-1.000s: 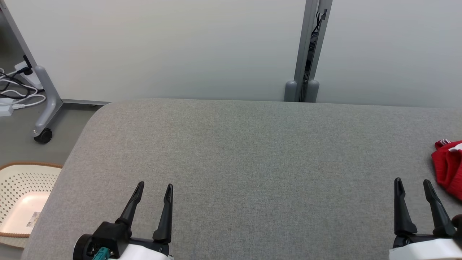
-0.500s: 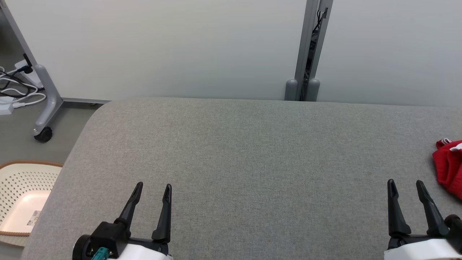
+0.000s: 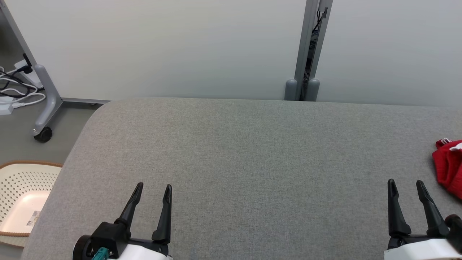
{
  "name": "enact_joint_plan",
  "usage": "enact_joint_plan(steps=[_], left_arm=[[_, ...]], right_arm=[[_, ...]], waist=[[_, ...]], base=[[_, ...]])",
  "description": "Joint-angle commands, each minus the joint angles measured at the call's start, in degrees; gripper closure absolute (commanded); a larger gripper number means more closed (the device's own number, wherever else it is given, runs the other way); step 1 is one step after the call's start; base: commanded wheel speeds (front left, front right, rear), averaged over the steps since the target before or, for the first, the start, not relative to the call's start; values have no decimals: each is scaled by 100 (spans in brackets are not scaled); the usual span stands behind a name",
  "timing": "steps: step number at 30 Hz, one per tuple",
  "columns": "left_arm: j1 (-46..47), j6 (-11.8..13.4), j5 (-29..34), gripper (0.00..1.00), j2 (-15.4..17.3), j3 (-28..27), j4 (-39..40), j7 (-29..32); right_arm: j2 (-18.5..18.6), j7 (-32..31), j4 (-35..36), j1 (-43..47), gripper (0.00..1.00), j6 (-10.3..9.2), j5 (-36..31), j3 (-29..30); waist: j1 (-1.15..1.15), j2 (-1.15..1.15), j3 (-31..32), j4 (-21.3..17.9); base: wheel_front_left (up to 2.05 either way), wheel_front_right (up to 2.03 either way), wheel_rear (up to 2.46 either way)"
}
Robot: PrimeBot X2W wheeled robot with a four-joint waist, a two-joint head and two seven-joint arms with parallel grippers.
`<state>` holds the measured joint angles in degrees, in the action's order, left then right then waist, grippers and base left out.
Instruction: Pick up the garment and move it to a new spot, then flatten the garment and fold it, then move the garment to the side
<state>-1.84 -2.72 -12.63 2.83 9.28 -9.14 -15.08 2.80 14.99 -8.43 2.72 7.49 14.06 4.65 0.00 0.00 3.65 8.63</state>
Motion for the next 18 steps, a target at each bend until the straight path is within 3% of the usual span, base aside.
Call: enact_joint_plan(steps=[1, 18], left_arm=[[25, -12, 28, 0, 19, -17, -2, -3], [-78, -415, -512, 0, 19, -111, 27, -3]], right_arm=[[27, 27, 0, -32, 0, 0, 26, -15], [27, 27, -27, -18, 0, 0, 9, -58]], waist=[[0, 0, 2, -5], [0, 0, 55, -52]], base=[[0, 0, 0], [0, 0, 0]])
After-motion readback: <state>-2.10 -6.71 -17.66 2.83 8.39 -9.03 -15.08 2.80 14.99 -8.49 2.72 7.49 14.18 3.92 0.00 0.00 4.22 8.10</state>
